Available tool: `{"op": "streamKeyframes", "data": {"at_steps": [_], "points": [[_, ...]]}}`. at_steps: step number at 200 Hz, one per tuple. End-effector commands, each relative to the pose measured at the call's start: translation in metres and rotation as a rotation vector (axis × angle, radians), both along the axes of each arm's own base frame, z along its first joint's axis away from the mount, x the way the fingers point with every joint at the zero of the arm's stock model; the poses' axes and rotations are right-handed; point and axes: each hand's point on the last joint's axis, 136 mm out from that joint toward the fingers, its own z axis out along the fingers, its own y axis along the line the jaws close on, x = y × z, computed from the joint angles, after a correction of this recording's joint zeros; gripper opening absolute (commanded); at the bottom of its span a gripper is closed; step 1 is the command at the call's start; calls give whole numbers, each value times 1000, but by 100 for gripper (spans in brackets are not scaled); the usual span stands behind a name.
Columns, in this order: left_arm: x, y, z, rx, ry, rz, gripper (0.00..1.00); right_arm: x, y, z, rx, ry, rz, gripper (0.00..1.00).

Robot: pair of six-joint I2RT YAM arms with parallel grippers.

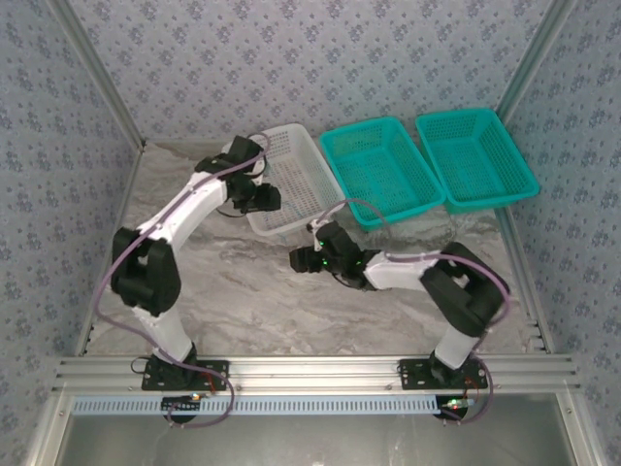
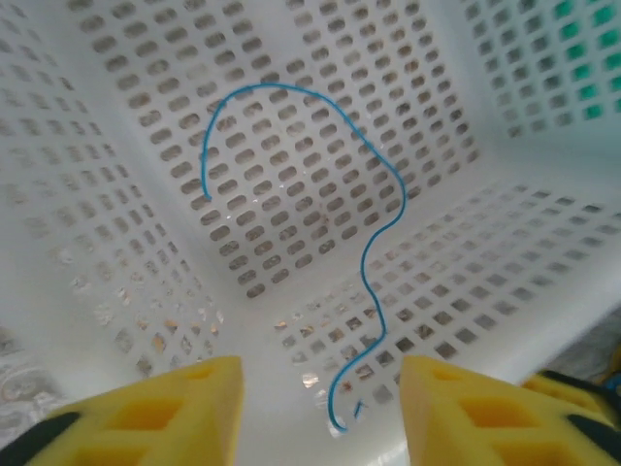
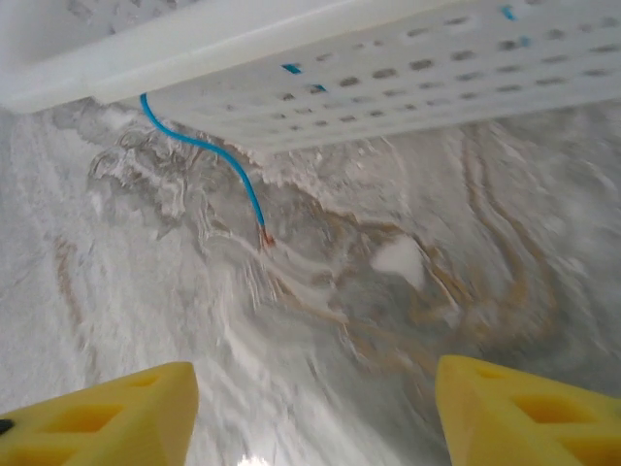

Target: Untangle the cables

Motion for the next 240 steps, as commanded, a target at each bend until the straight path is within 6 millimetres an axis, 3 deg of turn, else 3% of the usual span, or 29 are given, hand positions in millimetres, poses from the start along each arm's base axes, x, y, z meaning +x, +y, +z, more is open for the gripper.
{"op": "streamKeyframes", "data": {"at_steps": [1,29,57,86,130,181,203,229,240], "points": [[5,14,32,-51,-136,83,62,36,18,12,50,-137,-51,63],[-1,38,15,-36,-136,178,75,47,41,-6,58,-149,-9,60],[-7,36,-7,-64,-84,186,79,52,55,-14,61,-173,-3,55],[-6,34,-28,-65,-39,203,79,51,56,-13,40,-213,-17,41],[1,34,-32,-56,-48,224,76,36,66,-5,41,-257,32,56],[-2,34,-37,-54,-25,223,74,65,59,-15,-65,-373,-150,57],[-3,36,-40,-49,-18,225,70,75,59,-13,-99,-404,-175,44],[-2,35,-42,-51,-18,226,67,72,54,-11,-118,-409,-161,11],[-1,34,-42,-53,-18,226,66,66,52,-6,-114,-406,-140,3]]}}
